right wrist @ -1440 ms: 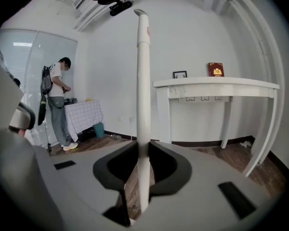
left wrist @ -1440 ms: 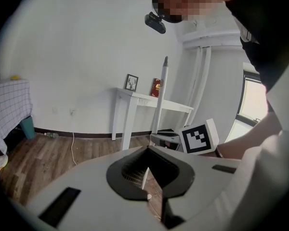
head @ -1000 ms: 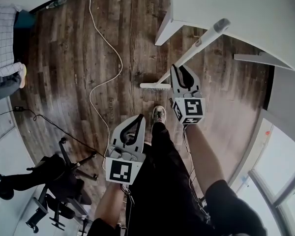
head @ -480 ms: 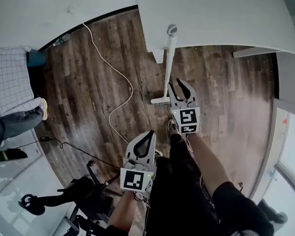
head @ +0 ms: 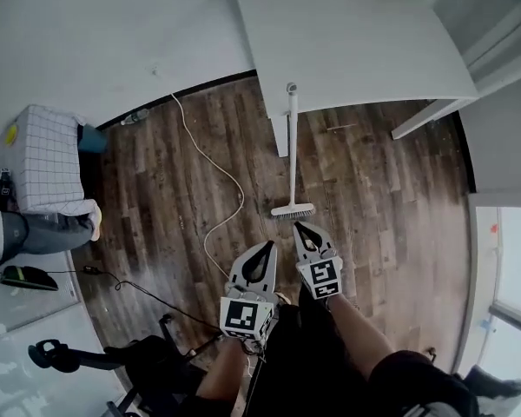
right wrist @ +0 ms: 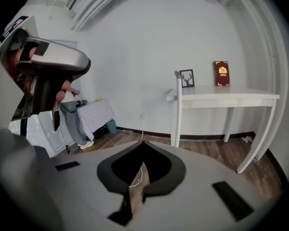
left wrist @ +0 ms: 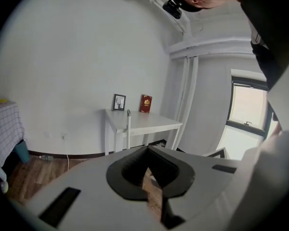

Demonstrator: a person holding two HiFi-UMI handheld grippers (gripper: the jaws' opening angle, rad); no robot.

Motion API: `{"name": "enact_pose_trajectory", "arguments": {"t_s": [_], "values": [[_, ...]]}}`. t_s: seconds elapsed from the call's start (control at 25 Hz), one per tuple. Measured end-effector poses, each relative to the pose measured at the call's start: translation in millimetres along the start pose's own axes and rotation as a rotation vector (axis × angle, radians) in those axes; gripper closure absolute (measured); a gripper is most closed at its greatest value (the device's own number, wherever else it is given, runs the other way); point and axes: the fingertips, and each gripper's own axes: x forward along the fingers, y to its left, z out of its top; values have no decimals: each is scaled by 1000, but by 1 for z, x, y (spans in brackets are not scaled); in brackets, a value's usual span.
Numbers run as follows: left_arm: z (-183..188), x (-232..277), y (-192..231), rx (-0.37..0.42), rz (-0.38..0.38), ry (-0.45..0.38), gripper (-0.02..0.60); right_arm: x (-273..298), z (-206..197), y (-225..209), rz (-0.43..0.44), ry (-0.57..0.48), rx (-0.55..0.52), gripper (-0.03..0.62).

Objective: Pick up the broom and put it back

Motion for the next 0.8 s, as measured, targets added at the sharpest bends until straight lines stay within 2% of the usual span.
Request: {"name": "enact_pose_trajectory", "arguments": {"t_s": [0.16, 0.28, 0.4, 0.64, 0.8], "values": [[-14, -81, -24, -15, 43, 23, 581, -57, 33, 43, 15, -44, -90, 572], [-18, -136, -31, -40, 66, 22, 581, -106, 68, 65, -41, -102, -128, 572], [-12, -177, -39, -82, 72, -14, 581, -155, 101, 89, -101, -156, -136, 572], [22, -200, -77, -63, -13, -116, 581, -235, 150, 130, -122, -264, -233, 572], [45, -215, -89, -68, 7, -181, 581, -269, 169, 144, -119, -309, -261, 572]]}}
